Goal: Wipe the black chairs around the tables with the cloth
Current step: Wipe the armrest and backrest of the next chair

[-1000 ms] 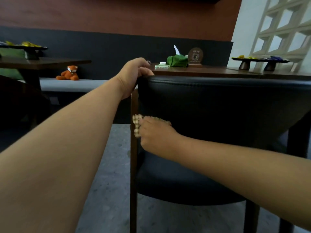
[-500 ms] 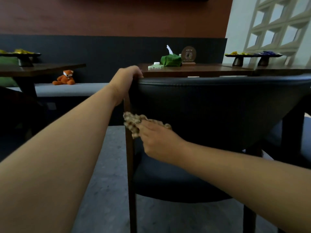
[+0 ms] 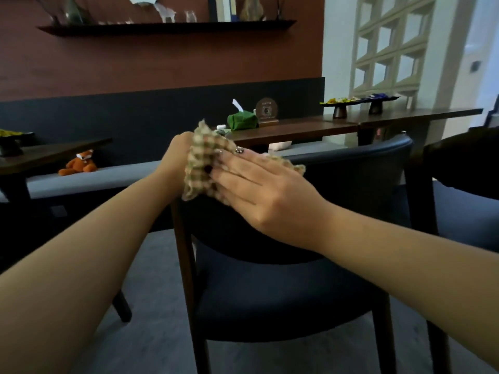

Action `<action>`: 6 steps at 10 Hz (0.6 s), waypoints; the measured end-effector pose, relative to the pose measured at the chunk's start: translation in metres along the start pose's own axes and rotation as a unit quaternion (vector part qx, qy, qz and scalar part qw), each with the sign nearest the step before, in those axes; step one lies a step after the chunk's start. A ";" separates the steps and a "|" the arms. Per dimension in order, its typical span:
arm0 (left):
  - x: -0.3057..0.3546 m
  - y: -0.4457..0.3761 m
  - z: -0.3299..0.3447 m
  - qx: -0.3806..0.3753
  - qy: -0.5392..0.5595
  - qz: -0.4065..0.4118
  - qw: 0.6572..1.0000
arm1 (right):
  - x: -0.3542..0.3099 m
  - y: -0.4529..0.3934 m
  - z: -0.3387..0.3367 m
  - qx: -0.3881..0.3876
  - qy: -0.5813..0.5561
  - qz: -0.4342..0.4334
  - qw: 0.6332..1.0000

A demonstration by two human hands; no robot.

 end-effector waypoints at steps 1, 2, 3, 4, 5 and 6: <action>0.030 0.013 0.016 0.002 -0.150 0.108 0.983 | 0.027 0.030 -0.005 -0.023 -0.006 0.038 0.999; 0.043 0.023 0.013 0.035 -0.237 0.159 0.958 | 0.083 0.065 -0.025 0.002 -0.024 0.184 0.983; 0.048 0.024 0.015 0.039 -0.267 0.185 0.945 | 0.126 0.090 -0.038 -0.013 -0.070 0.328 0.942; 0.047 0.024 0.016 0.041 -0.284 0.183 0.940 | 0.124 0.063 -0.033 -0.003 -0.171 0.342 0.924; 0.046 0.026 0.013 0.065 -0.281 0.183 0.940 | 0.092 0.033 -0.008 -0.063 -0.223 0.278 0.932; 0.043 0.026 0.011 0.063 -0.255 0.183 0.947 | 0.089 0.046 -0.010 -0.071 -0.188 0.254 0.946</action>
Point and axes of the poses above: each hand's wrist, its own y-axis away from the middle knuckle, its own z-axis out of the palm, x = y × z, the point moved 10 cm from there along -y, towards the middle knuckle
